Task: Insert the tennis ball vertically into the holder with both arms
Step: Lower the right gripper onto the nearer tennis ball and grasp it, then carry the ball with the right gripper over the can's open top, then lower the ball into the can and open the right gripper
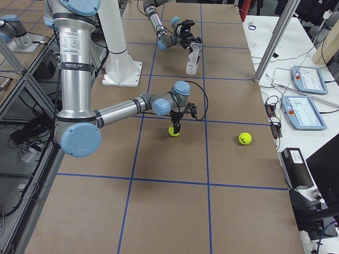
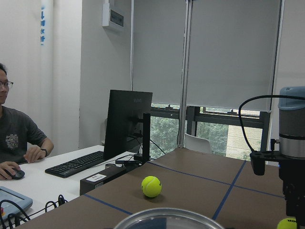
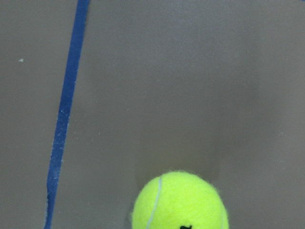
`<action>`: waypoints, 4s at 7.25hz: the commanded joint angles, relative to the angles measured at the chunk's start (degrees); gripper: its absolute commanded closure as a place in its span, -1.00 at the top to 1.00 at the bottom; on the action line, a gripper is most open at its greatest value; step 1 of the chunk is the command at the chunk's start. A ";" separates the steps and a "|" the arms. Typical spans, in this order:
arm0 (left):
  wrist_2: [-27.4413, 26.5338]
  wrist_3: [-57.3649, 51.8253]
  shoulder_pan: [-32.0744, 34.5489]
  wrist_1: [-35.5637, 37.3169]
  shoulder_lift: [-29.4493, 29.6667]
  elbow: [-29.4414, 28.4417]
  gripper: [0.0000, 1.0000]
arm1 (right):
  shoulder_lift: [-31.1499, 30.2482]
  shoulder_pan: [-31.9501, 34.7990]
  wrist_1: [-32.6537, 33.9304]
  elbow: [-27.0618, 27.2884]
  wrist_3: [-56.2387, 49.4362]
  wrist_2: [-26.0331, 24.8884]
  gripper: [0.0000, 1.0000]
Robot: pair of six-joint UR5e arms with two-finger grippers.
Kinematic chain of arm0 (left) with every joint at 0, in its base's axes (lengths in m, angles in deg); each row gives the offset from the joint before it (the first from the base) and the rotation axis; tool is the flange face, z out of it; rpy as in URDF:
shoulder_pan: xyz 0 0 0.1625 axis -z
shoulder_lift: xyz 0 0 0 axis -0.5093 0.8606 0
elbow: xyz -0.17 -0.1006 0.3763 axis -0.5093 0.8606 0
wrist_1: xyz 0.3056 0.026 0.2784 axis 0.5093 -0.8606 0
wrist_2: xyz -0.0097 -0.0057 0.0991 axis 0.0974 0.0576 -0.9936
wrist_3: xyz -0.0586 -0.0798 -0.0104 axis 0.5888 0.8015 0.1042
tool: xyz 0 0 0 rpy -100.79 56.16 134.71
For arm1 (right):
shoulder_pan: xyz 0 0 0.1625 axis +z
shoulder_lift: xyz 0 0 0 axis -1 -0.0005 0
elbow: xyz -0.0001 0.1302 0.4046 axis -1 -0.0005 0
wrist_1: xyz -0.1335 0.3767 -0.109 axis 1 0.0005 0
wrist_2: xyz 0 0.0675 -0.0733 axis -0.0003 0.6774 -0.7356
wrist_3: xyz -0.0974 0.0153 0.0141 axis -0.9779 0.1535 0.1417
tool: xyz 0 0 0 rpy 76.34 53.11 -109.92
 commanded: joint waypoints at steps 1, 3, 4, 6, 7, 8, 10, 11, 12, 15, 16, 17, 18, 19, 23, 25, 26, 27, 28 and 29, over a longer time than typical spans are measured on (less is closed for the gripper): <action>-0.04 0.03 -0.03 0.00 0.00 0.00 0.56 | 0.33 -0.99 0.00 -0.84 -0.03 -1.21 0.96; -0.04 0.03 -0.03 0.00 0.00 0.00 0.56 | 0.51 -1.08 -0.09 -1.81 -0.55 -1.22 0.95; -0.04 0.03 -0.12 0.00 0.00 0.00 0.56 | 0.51 -1.17 0.00 -1.99 -0.47 -1.22 0.89; -0.04 0.03 -0.29 0.00 0.00 0.00 0.56 | 0.94 -1.17 0.00 -2.51 -0.03 -1.22 0.06; -0.04 0.03 -0.38 0.00 0.00 -0.17 0.56 | 1.29 -1.09 0.09 -2.60 0.06 -1.13 -0.57; -0.04 0.03 -0.99 -0.09 -0.35 -0.52 0.56 | 1.65 -0.91 0.09 -1.91 1.19 -0.96 -1.00; -2.47 -0.06 -3.00 -2.53 -0.36 -1.83 0.56 | 6.89 -0.82 0.26 -1.55 9.24 -0.87 -1.00; -6.76 -0.41 -5.28 -6.03 -0.27 -3.84 0.56 | 11.53 -0.74 0.87 -1.55 14.94 -0.52 -1.00; -7.50 -0.41 -5.65 -6.32 -0.18 -3.95 0.56 | 14.45 -0.13 1.05 -1.03 18.13 0.61 -1.00; -7.60 -0.85 -5.74 -6.07 -0.27 -4.13 0.56 | 25.33 1.11 13.03 5.45 24.91 2.03 -1.00; -7.60 -0.94 -5.74 -5.89 -0.27 -4.21 0.56 | 29.56 1.20 18.23 7.40 25.19 1.94 -1.00; -7.60 -2.77 -5.74 -5.71 -0.27 -4.22 0.56 | 33.08 1.11 20.54 7.59 25.28 1.86 -1.00; -7.51 -3.13 -5.83 -5.71 -0.18 -4.22 0.56 | 35.38 0.94 21.00 7.68 26.50 1.85 -1.00; -7.51 -3.14 -5.83 -5.71 -0.18 -4.22 0.56 | 38.18 0.33 20.92 7.16 31.82 1.59 -1.00; -7.60 -3.14 -5.83 -5.71 -0.27 -4.22 0.56 | 49.79 -5.83 20.83 -1.17 40.49 -3.94 -1.00; -7.60 -3.14 -6.01 -5.71 -0.27 -4.30 0.57 | 50.78 -6.62 20.74 -2.77 40.40 -4.03 -0.98; -7.60 -3.14 -6.09 -5.71 -0.27 -4.30 0.57 | 50.52 -7.67 20.74 -2.95 40.40 -5.25 -0.75; -7.60 -3.14 -6.10 -5.71 -0.27 -4.30 0.57 | 50.52 -8.11 20.74 -2.95 40.40 -5.79 -0.34; -7.60 -3.14 -6.10 -5.71 -0.27 -4.30 0.57 | 50.17 -8.64 20.74 -2.95 40.40 -5.88 0.14; -7.60 -3.14 -6.10 -5.71 -0.27 -4.30 0.58 | 49.99 -9.17 20.74 -2.95 40.40 -6.40 0.19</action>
